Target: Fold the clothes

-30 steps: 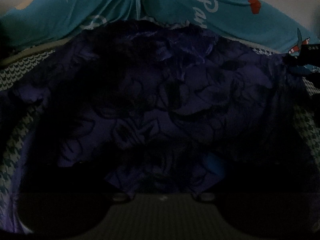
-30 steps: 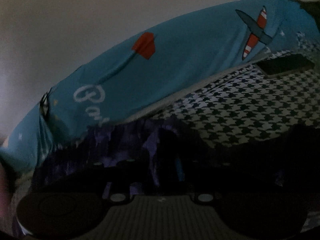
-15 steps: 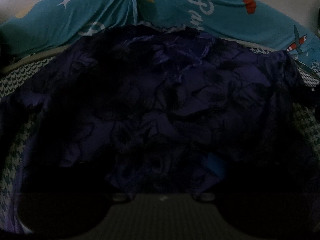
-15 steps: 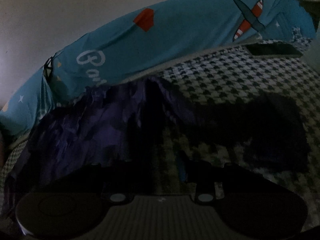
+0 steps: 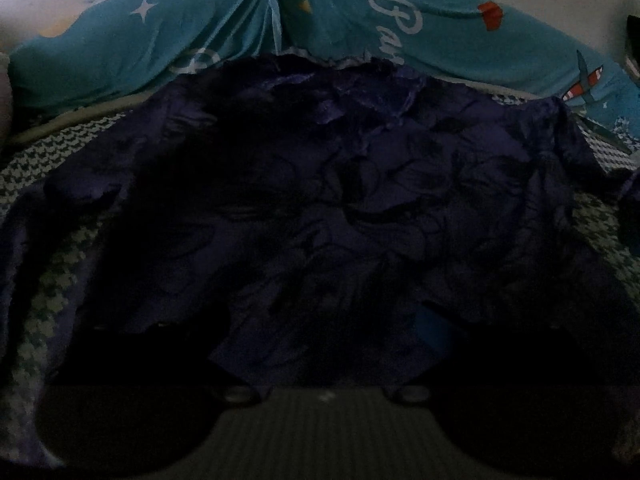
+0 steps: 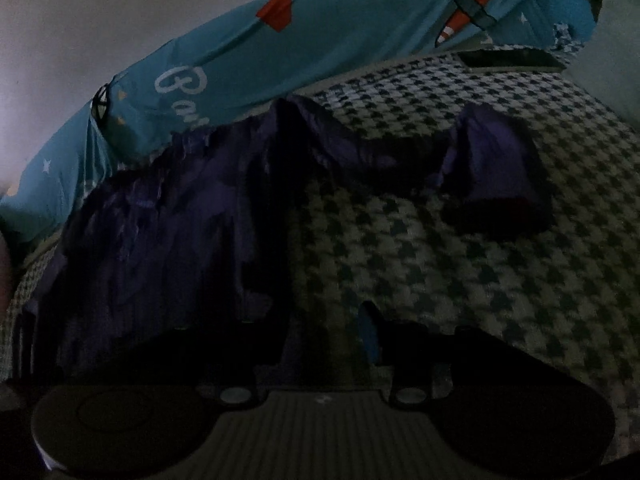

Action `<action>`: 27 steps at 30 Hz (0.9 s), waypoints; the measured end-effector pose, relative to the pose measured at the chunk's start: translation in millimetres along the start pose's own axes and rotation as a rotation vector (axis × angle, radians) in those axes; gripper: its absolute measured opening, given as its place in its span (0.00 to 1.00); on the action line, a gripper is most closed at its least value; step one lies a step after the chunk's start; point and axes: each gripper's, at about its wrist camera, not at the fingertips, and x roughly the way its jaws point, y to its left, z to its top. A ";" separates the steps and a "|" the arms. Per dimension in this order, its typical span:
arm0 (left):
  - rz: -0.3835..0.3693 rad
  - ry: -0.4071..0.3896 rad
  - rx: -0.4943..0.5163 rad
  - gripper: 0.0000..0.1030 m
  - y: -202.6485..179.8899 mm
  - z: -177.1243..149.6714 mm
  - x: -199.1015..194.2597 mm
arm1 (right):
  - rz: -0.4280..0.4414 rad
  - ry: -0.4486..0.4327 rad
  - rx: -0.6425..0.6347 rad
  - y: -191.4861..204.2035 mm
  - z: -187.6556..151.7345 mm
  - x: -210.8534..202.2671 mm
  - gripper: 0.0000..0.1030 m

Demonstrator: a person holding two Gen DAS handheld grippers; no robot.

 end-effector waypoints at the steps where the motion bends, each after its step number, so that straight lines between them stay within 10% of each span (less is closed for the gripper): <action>1: 0.003 -0.003 -0.001 1.00 0.9 -0.8 -1.5 | -0.001 0.003 -0.002 -0.1 -2.8 -1.7 0.38; 27: 0.008 -0.004 -0.097 1.00 31.0 -35.2 -30.6 | -0.039 0.074 0.006 -3.1 -74.1 -33.6 0.47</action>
